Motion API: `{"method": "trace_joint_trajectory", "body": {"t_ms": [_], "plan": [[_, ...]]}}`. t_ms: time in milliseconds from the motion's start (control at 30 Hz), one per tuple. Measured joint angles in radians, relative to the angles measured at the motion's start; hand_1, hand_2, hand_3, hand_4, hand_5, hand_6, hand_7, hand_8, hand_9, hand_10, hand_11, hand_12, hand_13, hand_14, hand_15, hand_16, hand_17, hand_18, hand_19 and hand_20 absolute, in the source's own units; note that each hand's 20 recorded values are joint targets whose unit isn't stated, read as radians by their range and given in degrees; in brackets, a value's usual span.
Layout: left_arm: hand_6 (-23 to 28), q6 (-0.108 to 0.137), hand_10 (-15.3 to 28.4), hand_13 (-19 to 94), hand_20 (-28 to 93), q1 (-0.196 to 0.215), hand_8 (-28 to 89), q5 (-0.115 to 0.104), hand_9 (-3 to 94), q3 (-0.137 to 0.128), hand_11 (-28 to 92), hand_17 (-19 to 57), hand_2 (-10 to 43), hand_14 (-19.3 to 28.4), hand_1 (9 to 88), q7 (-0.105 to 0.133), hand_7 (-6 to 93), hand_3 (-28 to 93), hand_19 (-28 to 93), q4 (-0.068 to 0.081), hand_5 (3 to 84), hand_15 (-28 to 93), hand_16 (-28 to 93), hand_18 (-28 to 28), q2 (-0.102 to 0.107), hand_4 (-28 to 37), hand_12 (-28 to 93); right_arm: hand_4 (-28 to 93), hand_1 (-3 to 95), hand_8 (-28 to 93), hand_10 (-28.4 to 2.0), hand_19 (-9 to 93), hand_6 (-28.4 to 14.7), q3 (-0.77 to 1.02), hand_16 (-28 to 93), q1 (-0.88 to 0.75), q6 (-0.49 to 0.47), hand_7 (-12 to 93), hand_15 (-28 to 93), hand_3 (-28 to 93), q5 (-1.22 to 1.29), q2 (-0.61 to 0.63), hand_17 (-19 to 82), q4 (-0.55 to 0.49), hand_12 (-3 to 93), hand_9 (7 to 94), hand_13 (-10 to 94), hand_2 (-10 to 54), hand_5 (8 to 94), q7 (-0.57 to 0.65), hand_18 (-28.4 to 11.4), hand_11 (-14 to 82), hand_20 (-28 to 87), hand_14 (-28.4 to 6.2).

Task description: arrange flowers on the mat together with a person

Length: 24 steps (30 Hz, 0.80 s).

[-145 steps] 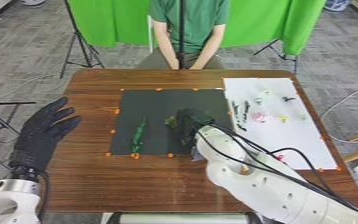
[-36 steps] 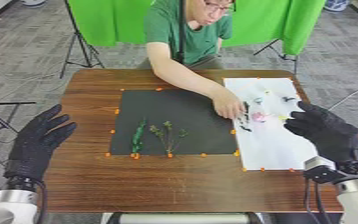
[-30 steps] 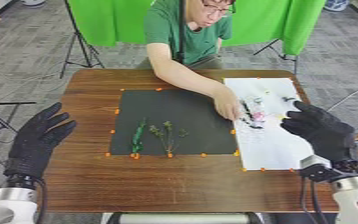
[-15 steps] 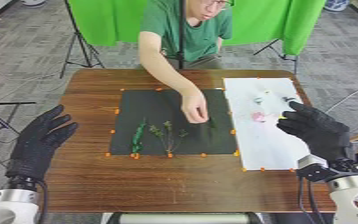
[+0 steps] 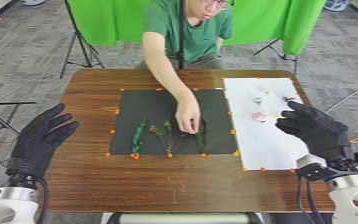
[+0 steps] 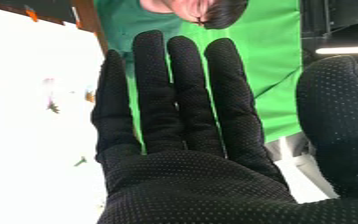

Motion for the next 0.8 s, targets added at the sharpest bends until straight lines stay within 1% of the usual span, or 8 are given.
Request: {"method": "trace_joint_trajectory", "body": {"t_ms": [267, 400, 533, 667, 733, 800], "plan": [[2.6, -0.002, 14.1, 31, 9, 0.001, -10, 0.0, 33.6, 0.0, 30, -3.3, 1.1, 17.9, 28.6, 0.002, 22.8, 70, 51, 0.0, 37.4, 40, 0, 22.7, 0.005, -25.1, 16, -22, 17.9, -9, -16.1, 53, -4.1, 0.001, 23, -0.001, -0.003, 21, 38, 89, 0.0, 0.0, 14, 0.001, 25.6, 50.1, 43, 2.8, 52.1, 0.0, -22.4, 22.0, 29, -14.5], [2.6, -0.001, 14.1, 31, 9, 0.011, -10, -0.001, 33.6, -0.001, 30, -3.3, 1.1, 17.9, 28.6, 0.004, 23.0, 70, 50, -0.002, 37.3, 40, 0, 22.7, 0.004, -25.1, 16, -22, 17.9, -9, -16.1, 53, -4.1, 0.003, 23, -0.002, -0.005, 21, 38, 89, 0.0, -0.001, 14, 0.001, 25.6, 50.3, 43, 2.8, 52.1, 0.003, -22.4, 22.0, 29, -14.3], [2.5, -0.001, 14.1, 31, 9, 0.012, -10, -0.001, 33.6, -0.001, 30, -3.3, 1.0, 17.9, 28.5, 0.005, 23.0, 70, 50, -0.002, 37.3, 40, 0, 22.7, 0.004, -25.2, 16, -21, 18.2, -9, -16.0, 53, -4.1, 0.007, 23, -0.003, -0.003, 21, 38, 89, 0.0, -0.003, 14, 0.0, 25.6, 50.4, 43, 2.3, 52.2, 0.003, -22.4, 22.1, 29, -14.3], [2.5, 0.001, 14.1, 31, 9, 0.015, -10, -0.001, 33.7, -0.004, 30, -3.3, 1.1, 17.9, 28.7, 0.007, 23.0, 70, 50, -0.003, 37.4, 40, 0, 22.7, 0.002, -25.2, 16, -21, 19.0, -9, -15.9, 57, -4.0, 0.007, 23, -0.001, -0.01, 21, 38, 89, -0.003, -0.005, 16, 0.001, 25.6, 50.5, 45, 1.4, 51.7, 0.009, -22.1, 22.1, 31, -14.0], [2.6, 0.002, 14.1, 31, 9, 0.02, -10, -0.001, 33.6, -0.007, 30, -3.3, 1.0, 17.9, 28.7, 0.008, 23.0, 70, 50, -0.005, 37.4, 40, 0, 22.7, -0.002, -25.2, 16, -22, 20.0, -9, -15.6, 58, -4.0, 0.008, 23, -0.001, -0.016, 21, 40, 89, -0.01, -0.005, 16, 0.001, 25.7, 50.8, 46, -0.1, 51.6, 0.009, -22.0, 22.4, 32, -14.0], [2.6, 0.002, 14.1, 31, 9, 0.022, -10, -0.001, 33.6, -0.008, 30, -3.3, 1.1, 17.8, 28.7, 0.009, 23.0, 70, 50, -0.005, 37.3, 40, 0, 22.7, -0.003, -25.2, 16, -23, 23.4, -9, -15.0, 60, -3.6, 0.008, 23, 0.0, -0.017, 22, 42, 88, -0.016, -0.002, 18, 0.001, 25.7, 51.6, 47, -4.4, 51.2, 0.005, -21.4, 23.6, 34, -13.3]]}}
